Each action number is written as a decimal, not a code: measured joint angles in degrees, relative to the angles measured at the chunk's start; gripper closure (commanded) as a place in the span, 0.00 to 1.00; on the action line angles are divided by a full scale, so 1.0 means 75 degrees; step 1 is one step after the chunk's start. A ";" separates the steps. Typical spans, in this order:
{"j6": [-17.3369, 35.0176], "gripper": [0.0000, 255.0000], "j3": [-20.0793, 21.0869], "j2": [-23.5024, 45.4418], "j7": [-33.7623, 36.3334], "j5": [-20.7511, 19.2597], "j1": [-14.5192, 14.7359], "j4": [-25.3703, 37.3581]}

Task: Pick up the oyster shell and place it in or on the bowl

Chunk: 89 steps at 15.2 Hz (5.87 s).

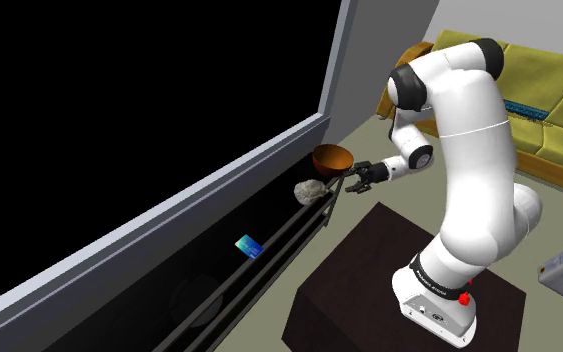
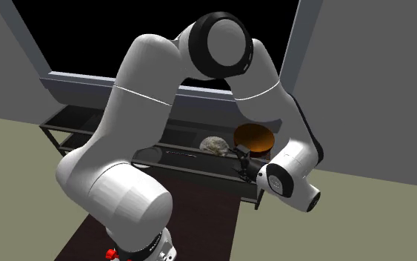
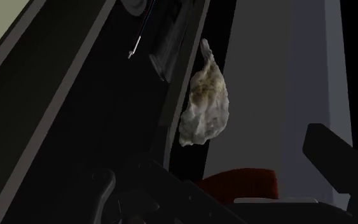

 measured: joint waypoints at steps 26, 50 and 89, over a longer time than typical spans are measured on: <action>-0.0057 1.00 0.1009 0.0877 -0.0139 0.1086 -0.0205 0.0259; 0.0309 1.00 -0.0265 -0.1802 0.1147 0.0027 0.0740 -0.0949; -0.1411 1.00 0.0208 0.0881 0.2115 0.0131 -0.1642 0.3226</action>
